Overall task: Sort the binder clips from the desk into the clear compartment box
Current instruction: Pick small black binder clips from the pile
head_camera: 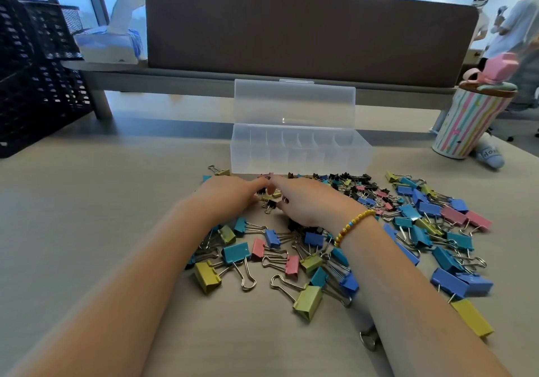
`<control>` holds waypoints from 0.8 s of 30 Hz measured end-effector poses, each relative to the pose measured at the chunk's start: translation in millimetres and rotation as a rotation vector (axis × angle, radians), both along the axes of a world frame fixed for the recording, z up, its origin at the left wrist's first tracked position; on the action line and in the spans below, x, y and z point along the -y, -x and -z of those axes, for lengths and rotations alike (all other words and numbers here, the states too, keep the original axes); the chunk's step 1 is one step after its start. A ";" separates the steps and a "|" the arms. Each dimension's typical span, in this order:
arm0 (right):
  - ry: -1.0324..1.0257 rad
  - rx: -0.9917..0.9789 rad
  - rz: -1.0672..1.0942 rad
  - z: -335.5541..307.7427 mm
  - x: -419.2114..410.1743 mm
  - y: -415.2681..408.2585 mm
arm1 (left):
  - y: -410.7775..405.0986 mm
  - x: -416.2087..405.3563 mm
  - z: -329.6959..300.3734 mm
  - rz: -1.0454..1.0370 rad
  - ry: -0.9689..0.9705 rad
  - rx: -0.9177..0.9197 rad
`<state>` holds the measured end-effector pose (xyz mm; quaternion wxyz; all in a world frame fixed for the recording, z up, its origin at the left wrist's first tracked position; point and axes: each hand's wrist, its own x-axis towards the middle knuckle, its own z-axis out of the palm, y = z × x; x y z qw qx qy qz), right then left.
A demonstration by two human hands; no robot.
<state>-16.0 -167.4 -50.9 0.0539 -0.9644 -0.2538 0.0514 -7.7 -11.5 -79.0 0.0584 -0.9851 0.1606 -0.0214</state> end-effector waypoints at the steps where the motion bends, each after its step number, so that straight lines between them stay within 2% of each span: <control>1: 0.023 -0.003 -0.008 0.1 -0.5 0.4 | 0.7 0.8 -1.2 -0.005 -0.023 -0.014; 11: 0.094 0.053 -0.002 4.9 -4.9 -1.1 | 3.3 -5.0 -5.0 -0.088 0.067 -0.053; 14: 0.111 0.066 -0.015 5.6 -5.3 -1.4 | 3.3 -5.7 -4.0 -0.112 0.166 -0.066; 18: 0.143 0.119 -0.003 7.1 -5.5 -3.2 | 3.4 -3.6 -4.9 -0.163 0.644 -0.128; 24: 0.143 0.189 0.028 18.1 -11.8 -6.5 | 7.2 6.4 -15.8 -0.189 1.804 -0.542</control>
